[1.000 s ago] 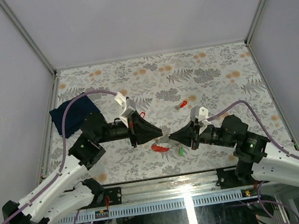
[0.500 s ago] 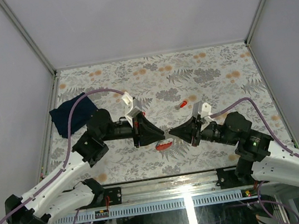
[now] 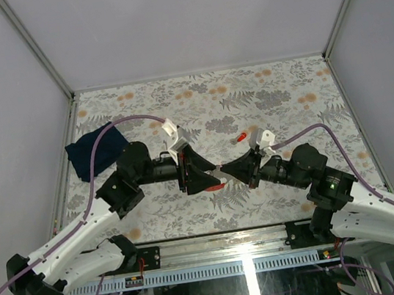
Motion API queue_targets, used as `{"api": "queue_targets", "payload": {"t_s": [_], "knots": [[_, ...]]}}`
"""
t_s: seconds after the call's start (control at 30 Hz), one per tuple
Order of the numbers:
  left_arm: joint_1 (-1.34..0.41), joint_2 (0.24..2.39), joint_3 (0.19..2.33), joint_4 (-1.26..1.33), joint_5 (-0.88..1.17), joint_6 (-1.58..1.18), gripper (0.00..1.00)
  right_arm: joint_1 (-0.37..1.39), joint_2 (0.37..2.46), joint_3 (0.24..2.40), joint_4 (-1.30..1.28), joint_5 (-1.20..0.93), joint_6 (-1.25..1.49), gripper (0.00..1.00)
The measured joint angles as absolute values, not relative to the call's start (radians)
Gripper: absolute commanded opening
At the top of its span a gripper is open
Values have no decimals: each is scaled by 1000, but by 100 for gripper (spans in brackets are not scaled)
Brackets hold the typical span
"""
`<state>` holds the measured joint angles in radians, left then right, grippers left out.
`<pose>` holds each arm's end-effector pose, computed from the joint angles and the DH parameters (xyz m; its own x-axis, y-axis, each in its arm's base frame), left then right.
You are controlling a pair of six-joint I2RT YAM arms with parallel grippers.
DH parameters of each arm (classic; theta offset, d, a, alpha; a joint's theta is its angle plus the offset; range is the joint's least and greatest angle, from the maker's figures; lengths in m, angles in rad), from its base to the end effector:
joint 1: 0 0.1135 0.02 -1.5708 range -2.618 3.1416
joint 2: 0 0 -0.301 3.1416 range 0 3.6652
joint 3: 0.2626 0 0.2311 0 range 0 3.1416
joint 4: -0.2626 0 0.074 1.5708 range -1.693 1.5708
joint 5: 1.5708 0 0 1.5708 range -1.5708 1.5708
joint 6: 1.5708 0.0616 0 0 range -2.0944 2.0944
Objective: Put the keys on the keyring
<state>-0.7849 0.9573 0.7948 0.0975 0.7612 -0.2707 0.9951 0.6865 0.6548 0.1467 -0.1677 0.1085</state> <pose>0.1079 -0.1679 0.3750 -0.3113 0.0374 -0.9496 0.9500 0.0371 -0.3100 0.0709 0.1281 0.3726 -0.0372 0.1388 -0.9896 -0.9187 0.3849 0.0885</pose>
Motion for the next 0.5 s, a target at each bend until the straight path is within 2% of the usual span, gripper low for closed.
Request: {"api": "queue_targets", "payload": {"t_s": [0.13,0.33,0.5], "knots": [[-791,967,819,58,725,-251,41,995,691,655,147,-161,117,0],[-812,996,861,-14,677,-204,40,995,691,655,147,-142,133,0],[-832,1014,884,-65,643,-170,33,995,701,657,148,-139,151,0]]}}
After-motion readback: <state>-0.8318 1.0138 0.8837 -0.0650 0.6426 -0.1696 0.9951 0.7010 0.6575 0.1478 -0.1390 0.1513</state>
